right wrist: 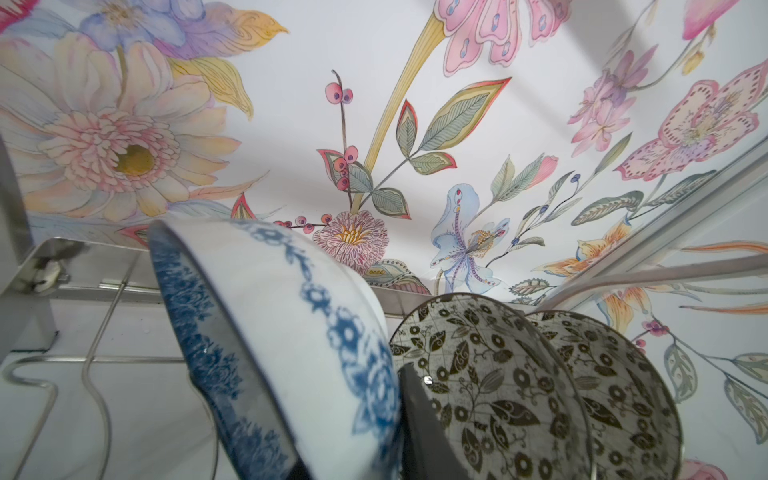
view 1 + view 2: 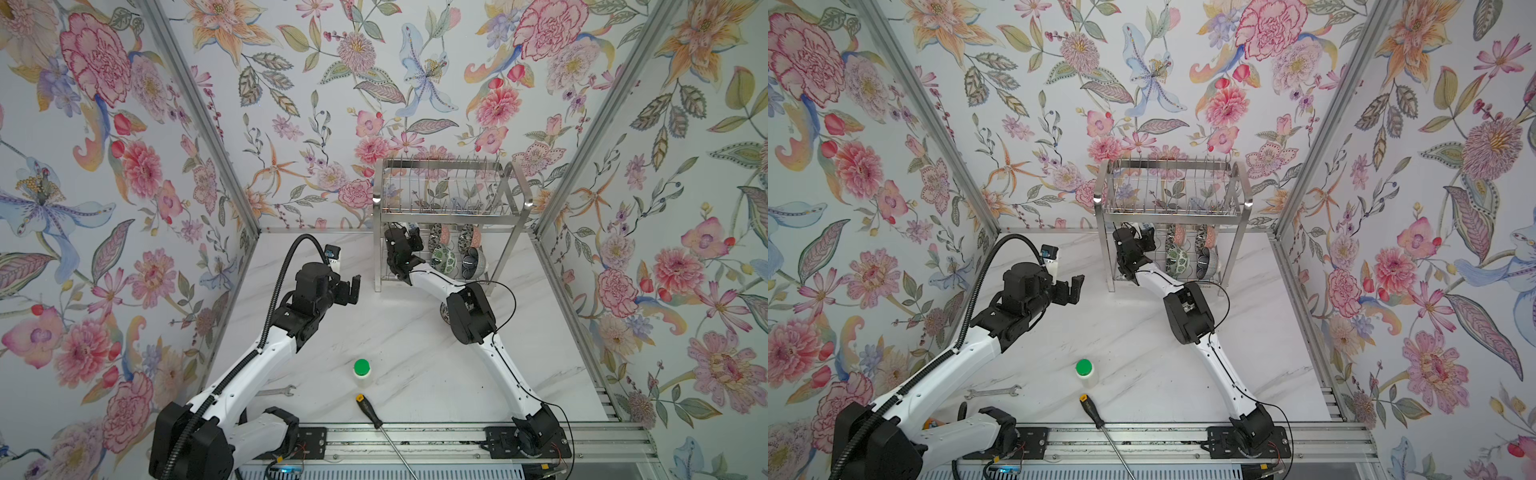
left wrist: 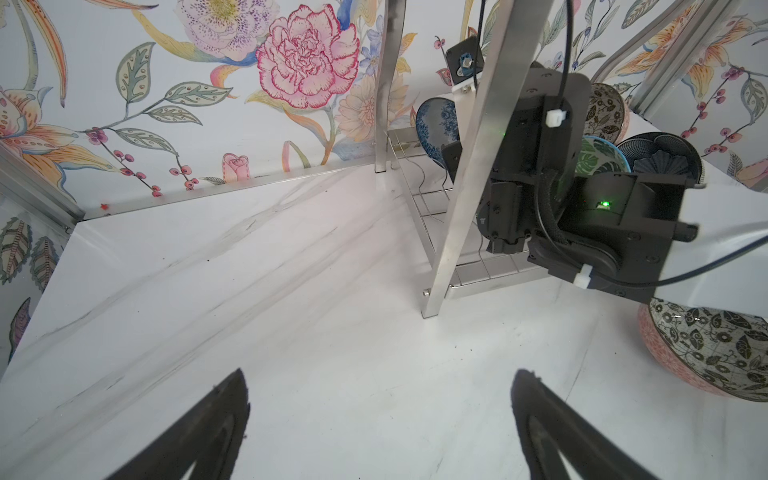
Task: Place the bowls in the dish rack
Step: 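Lower the blue floral bowl upright into a rack slot with right gripper, then open right gripper and withdraw it from the bowl toward the olive-leaf bowl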
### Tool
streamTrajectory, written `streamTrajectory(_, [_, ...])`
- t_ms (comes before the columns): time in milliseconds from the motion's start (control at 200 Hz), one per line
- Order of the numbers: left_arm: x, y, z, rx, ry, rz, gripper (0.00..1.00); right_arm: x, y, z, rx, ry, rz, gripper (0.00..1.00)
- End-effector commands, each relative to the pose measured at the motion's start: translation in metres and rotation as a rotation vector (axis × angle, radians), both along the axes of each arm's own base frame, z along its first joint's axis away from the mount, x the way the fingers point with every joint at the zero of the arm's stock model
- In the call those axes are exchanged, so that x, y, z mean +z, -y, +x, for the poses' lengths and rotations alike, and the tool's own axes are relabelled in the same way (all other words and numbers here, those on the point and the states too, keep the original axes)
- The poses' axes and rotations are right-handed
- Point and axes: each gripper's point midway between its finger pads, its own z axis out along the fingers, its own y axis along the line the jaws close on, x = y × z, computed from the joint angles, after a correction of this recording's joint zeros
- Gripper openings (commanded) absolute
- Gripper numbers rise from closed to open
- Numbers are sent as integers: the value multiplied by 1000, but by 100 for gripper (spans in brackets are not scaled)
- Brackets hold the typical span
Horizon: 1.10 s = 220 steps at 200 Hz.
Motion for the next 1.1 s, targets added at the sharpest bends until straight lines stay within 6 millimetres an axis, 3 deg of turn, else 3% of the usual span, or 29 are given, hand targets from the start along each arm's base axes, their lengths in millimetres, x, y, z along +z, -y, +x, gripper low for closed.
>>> streamTrajectory(0, [6, -4, -1, 8, 21, -21, 99, 53, -46, -18, 130, 74, 80, 22])
streamTrajectory(560, [4, -4, -3, 7, 19, -27, 99, 56, -55, -24, 174, 63, 119, 33])
streamTrajectory(756, [4, -4, -3, 8, 19, -24, 99, 56, -57, -25, 187, 58, 139, 41])
streamTrajectory(1096, [6, -3, -2, 2, 20, -27, 99, 59, -55, -24, 187, 59, 140, 43])
